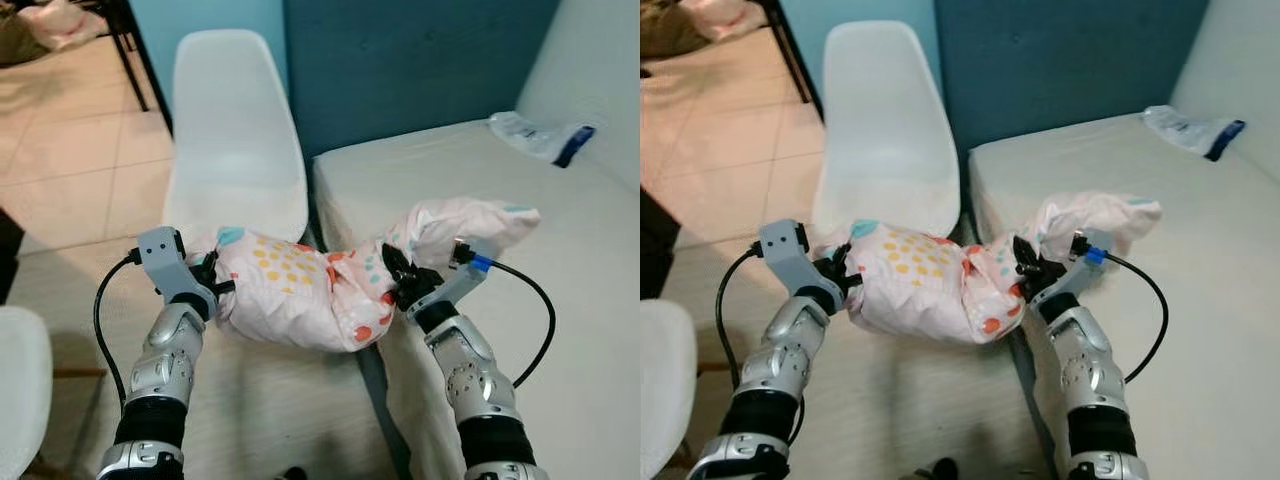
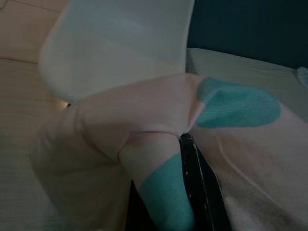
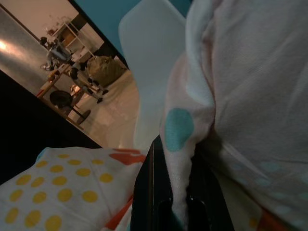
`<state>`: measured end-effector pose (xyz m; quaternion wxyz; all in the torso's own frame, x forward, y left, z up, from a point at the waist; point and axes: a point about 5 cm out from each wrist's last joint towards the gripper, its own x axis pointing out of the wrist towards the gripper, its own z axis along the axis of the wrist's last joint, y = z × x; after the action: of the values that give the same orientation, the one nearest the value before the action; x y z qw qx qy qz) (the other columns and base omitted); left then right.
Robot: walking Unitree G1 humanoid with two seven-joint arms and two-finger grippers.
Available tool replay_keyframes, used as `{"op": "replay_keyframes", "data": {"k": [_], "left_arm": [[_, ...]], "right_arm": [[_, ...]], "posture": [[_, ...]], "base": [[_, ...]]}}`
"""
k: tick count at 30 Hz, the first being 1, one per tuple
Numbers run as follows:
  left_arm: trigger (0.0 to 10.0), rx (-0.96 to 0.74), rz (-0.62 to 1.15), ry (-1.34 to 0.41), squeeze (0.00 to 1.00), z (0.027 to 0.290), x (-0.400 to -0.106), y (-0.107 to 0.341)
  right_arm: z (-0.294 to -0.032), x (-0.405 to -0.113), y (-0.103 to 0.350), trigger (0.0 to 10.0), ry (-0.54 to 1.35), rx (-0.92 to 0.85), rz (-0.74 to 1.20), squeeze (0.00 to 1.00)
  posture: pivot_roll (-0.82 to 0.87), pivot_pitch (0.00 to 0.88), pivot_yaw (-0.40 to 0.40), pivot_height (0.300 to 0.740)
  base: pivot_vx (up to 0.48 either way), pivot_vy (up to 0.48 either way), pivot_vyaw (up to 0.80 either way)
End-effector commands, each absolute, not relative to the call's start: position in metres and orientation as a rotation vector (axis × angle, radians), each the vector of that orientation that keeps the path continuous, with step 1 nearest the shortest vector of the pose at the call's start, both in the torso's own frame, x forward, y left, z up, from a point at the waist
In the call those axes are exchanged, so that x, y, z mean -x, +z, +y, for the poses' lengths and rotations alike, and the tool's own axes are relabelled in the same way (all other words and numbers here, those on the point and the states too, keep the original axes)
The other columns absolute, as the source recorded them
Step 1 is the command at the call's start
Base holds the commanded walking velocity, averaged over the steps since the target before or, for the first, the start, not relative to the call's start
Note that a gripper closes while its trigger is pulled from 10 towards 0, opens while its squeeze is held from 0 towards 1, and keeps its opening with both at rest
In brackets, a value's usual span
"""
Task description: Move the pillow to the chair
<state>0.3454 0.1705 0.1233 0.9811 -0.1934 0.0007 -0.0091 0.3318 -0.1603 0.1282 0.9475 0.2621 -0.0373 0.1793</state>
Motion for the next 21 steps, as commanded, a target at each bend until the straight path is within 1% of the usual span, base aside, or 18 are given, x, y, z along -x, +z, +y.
{"op": "replay_keyframes", "data": {"k": [1,8,9,12,13,18,21], "left_arm": [[10.0,0.368,0.005,-0.03,0.0,0.166,-0.346,0.122],[10.0,0.363,0.003,-0.027,0.0,0.165,-0.346,0.123],[10.0,0.36,0.004,-0.029,0.0,0.165,-0.347,0.123],[10.0,0.354,0.006,-0.033,0.0,0.165,-0.347,0.123],[10.0,0.353,0.004,-0.045,0.0,0.163,-0.348,0.123],[10.0,0.341,0.0,-0.069,0.0,0.16,-0.348,0.124],[10.0,0.338,-0.002,-0.072,0.0,0.16,-0.348,0.125]], "right_arm": [[-0.152,-0.332,0.134,10.0,0.419,-0.535,-0.101,0.0],[-0.151,-0.333,0.134,10.0,0.418,-0.535,-0.097,0.0],[-0.153,-0.335,0.132,10.0,0.386,-0.533,-0.086,0.0],[-0.157,-0.338,0.128,10.0,0.321,-0.544,-0.056,0.0],[-0.161,-0.341,0.122,10.0,0.276,-0.514,-0.009,0.0],[-0.163,-0.34,0.125,10.0,0.283,-0.538,-0.043,0.0],[-0.162,-0.34,0.128,10.0,0.293,-0.545,-0.058,0.0]], "posture": [[-0.06,0.154,0.028,0.74],[-0.06,0.148,0.031,0.74],[-0.06,0.146,0.033,0.74],[-0.06,0.145,0.035,0.74],[-0.06,0.147,0.036,0.74],[-0.06,0.148,0.04,0.74],[-0.06,0.148,0.039,0.74]], "base": [[0.0,0.0,0.77],[0.0,0.0,0.77],[0.0,0.0,0.78],[0.0,0.0,0.0],[0.0,0.0,0.0],[0.0,0.0,0.0],[0.289,0.0,0.0]]}}
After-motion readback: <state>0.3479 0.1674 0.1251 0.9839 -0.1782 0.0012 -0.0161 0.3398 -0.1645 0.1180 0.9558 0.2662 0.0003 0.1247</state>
